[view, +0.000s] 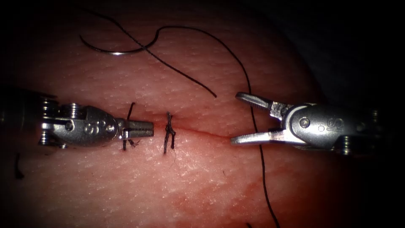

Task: Wound Closure
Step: Pickup the needle near the tip with the left hand

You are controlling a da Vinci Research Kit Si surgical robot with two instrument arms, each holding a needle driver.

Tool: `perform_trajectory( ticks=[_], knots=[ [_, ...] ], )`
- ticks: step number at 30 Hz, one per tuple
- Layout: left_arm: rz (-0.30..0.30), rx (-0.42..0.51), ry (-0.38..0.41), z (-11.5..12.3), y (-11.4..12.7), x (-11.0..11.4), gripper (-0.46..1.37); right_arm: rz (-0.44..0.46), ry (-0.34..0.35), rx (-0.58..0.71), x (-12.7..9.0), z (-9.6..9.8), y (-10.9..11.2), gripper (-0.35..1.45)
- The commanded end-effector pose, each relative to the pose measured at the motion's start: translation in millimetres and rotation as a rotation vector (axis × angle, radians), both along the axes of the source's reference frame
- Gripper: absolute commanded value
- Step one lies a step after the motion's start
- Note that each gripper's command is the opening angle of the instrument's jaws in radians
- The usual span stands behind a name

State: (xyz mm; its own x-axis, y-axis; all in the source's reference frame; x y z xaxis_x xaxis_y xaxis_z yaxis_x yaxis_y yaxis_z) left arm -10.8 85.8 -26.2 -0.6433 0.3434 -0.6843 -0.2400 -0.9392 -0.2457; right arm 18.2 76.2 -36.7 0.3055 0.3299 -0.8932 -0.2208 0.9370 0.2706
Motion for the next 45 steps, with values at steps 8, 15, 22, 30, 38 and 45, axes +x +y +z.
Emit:
perform_trajectory(
  ticks=[8, 15, 22, 30, 38, 45],
  knots=[
    [-0.011, -0.004, -0.019, -1.3, 0.2, 0.1, -0.14, -0.006, -0.001, 0.004, -0.1, -0.2, 0.0, 1.02],
    [-0.027, -0.011, -0.043, -2.0, 1.8, 1.0, 0.31, -0.007, 0.001, 0.004, 0.0, -0.2, 0.0, 1.03],
    [-0.027, -0.014, -0.043, -0.6, 3.1, 1.8, 0.66, -0.006, 0.000, 0.003, 0.1, -0.1, 0.0, 1.03],
    [-0.044, -0.006, -0.021, 3.1, 6.9, 3.7, 0.73, -0.007, 0.001, 0.003, 0.1, -0.1, -0.1, 1.04],
    [-0.058, 0.002, -0.013, 4.7, 10.0, 4.7, 0.72, -0.006, 0.001, 0.002, 0.2, -0.1, -0.1, 1.04],
    [-0.081, 0.001, 0.019, 6.6, 12.4, 5.9, 0.72, -0.006, 0.001, 0.002, 0.3, -0.1, -0.2, 1.04]
  ],
)
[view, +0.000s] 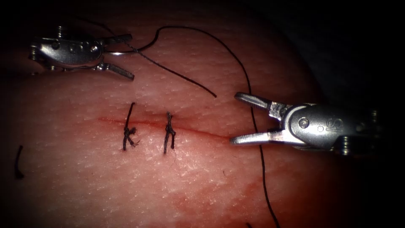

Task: Wound Closure
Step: Pickup the needle near the tip with the left hand

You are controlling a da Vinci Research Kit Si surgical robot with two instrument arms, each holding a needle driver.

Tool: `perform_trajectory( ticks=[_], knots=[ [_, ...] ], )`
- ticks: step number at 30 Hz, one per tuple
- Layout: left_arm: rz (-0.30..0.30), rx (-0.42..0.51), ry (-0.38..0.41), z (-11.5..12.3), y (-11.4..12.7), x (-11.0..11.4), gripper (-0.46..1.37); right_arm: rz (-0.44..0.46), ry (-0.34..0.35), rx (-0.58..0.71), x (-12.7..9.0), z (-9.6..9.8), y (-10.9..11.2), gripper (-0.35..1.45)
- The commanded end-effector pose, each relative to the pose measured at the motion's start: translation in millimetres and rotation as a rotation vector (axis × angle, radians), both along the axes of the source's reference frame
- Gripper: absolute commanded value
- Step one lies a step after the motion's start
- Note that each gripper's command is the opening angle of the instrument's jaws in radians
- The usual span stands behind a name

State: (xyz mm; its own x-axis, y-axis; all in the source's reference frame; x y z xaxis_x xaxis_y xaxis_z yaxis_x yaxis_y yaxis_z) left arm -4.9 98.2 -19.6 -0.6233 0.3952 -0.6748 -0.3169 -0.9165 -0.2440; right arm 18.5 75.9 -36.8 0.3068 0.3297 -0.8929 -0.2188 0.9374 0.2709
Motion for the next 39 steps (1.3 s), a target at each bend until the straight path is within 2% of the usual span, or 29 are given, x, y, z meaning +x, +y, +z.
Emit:
perform_trajectory(
  ticks=[1, 3, 8, 16, 23, 29, 33, 35, 38, 39],
  knots=[
    [-0.010, 0.001, 0.006, 0.4, 0.2, 0.1, 0.72, -0.004, 0.001, 0.001, 0.0, 0.0, 0.0, 1.04],
    [-0.015, 0.021, 0.026, 1.8, 0.9, 0.6, 0.71, -0.004, 0.001, 0.001, 0.0, 0.0, 0.0, 1.04],
    [-0.015, 0.049, 0.040, 3.5, 1.7, 1.4, 0.69, -0.005, 0.002, 0.001, -0.1, -0.1, -0.1, 1.05],
    [0.007, 0.101, 0.080, 5.2, 2.8, 3.0, 0.70, -0.005, 0.002, 0.001, -0.1, -0.1, -0.2, 1.05],
    [0.068, 0.180, 0.163, 7.4, 1.3, 3.4, 0.63, -0.007, 0.003, 0.000, -0.3, -0.2, -0.3, 1.05],
    [0.095, 0.205, 0.173, 9.1, 0.6, 3.3, 0.63, -0.007, 0.003, 0.000, -0.4, -0.2, -0.3, 1.05],
    [0.096, 0.203, 0.172, 9.8, 0.9, 3.4, 0.38, -0.006, 0.003, 0.000, -0.3, -0.2, -0.4, 1.05],
    [0.096, 0.203, 0.172, 10.0, 1.0, 3.5, 0.13, -0.006, 0.003, 0.000, -0.3, -0.3, -0.4, 1.05],
    [0.096, 0.203, 0.172, 10.0, 1.0, 3.5, -0.35, -0.006, 0.003, 0.000, -0.3, -0.3, -0.5, 1.05],
    [0.097, 0.203, 0.173, 9.9, 1.0, 3.6, -0.35, -0.006, 0.003, 0.000, -0.3, -0.3, -0.5, 1.05]
  ],
)
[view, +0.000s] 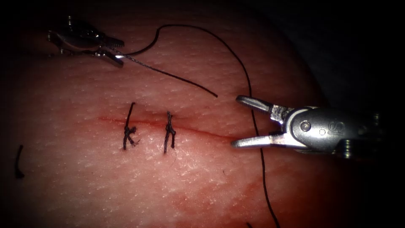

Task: Wound Closure
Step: Pickup the needle near the tip with the left hand, then pass the needle over to the right hand

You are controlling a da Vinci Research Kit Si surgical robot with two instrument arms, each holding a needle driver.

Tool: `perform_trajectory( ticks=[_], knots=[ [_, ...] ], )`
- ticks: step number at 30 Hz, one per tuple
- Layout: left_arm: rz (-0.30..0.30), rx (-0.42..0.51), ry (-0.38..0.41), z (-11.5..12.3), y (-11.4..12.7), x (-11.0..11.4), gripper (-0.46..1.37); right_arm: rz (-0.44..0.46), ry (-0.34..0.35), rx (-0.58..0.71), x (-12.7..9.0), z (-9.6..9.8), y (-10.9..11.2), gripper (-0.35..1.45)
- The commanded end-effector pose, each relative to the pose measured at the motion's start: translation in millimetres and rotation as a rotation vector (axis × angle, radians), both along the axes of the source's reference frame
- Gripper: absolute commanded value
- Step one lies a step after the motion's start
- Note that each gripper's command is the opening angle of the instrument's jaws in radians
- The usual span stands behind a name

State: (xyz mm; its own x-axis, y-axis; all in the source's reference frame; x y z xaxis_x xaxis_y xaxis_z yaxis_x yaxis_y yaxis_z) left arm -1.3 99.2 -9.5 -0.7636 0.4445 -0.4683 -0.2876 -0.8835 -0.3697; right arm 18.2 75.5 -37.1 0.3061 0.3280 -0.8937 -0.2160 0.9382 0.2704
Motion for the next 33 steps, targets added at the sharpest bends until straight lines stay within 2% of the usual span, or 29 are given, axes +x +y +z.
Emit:
perform_trajectory(
  ticks=[1, 13, 16, 23, 29, 33],
  knots=[
    [0.004, 0.005, -0.004, -0.2, -0.1, 0.1, -0.35, -0.004, 0.001, 0.001, 0.0, 0.0, 0.0, 1.05],
    [0.008, 0.008, -0.011, -1.7, -0.3, 0.6, -0.35, 0.003, 0.003, 0.017, 0.0, 0.0, 0.0, 1.04],
    [-0.031, -0.050, -0.042, -2.8, -0.2, 0.4, -0.35, 0.015, 0.007, 0.044, 0.0, 0.0, -0.1, 1.04],
    [-0.013, -0.094, -0.046, -6.3, -0.6, -0.4, -0.35, 0.047, 0.018, 0.120, 0.1, -0.3, -0.4, 1.02],
    [-0.049, -0.180, -0.076, -9.0, -1.4, -1.6, -0.35, 0.086, 0.017, 0.176, 0.2, -0.6, -0.5, 1.00],
    [-0.040, -0.207, -0.072, -10.4, -2.0, -2.3, -0.35, 0.122, 0.006, 0.214, 0.1, -0.8, -0.4, 1.00]
  ],
)
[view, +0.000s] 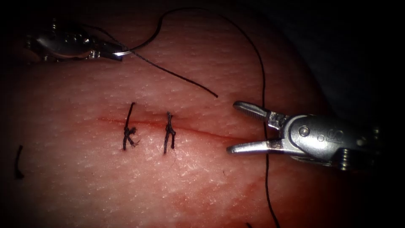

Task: Wound Closure
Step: Pass the needle over to the right hand

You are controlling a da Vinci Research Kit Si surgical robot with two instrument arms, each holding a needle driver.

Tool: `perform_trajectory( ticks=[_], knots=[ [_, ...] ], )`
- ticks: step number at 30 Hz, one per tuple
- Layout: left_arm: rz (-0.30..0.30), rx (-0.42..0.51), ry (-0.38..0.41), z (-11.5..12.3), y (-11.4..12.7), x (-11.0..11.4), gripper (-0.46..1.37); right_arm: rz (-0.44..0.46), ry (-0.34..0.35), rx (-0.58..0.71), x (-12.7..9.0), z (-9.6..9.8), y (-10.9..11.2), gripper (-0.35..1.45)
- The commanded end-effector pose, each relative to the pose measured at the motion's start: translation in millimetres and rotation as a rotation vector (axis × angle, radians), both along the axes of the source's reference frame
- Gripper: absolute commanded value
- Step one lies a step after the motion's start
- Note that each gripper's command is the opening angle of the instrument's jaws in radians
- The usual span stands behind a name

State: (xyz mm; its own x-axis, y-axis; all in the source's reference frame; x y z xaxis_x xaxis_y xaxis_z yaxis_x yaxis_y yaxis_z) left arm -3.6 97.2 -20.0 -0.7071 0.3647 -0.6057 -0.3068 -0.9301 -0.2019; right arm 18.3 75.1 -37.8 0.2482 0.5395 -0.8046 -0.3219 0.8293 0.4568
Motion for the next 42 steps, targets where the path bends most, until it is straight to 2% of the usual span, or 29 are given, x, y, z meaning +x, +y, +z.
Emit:
perform_trajectory(
  ticks=[1, 6, 12, 16, 30, 38, 42],
  knots=[
    [0.002, 0.001, 0.003, -0.2, -0.2, -0.1, -0.35, 0.008, -0.004, 0.011, 0.1, -0.1, -0.1, 0.99],
    [0.010, -0.025, 0.017, -1.3, -1.3, -0.3, -0.35, 0.049, -0.004, 0.074, 0.1, -0.4, -0.5, 0.99],
    [-0.009, -0.092, 0.017, -3.6, -3.1, -1.2, -0.35, 0.105, 0.015, 0.176, 0.1, -1.2, -0.7, 0.92],
    [0.004, -0.111, 0.029, -4.8, -3.8, -1.7, -0.35, 0.124, 0.021, 0.213, 0.3, -1.6, -1.1, 0.90],
    [-0.001, -0.164, 0.072, -10.1, -7.5, -3.7, -0.35, 0.195, 0.040, 0.332, 2.2, -2.8, -2.3, 0.80],
    [0.005, -0.195, 0.068, -13.3, -9.1, -4.8, -0.35, 0.236, 0.050, 0.397, 3.0, -2.5, -2.3, 0.81],
    [0.006, -0.210, 0.072, -13.9, -9.6, -5.1, -0.35, 0.308, 0.102, 0.503, 3.2, -2.5, -2.3, 0.91]
  ],
)
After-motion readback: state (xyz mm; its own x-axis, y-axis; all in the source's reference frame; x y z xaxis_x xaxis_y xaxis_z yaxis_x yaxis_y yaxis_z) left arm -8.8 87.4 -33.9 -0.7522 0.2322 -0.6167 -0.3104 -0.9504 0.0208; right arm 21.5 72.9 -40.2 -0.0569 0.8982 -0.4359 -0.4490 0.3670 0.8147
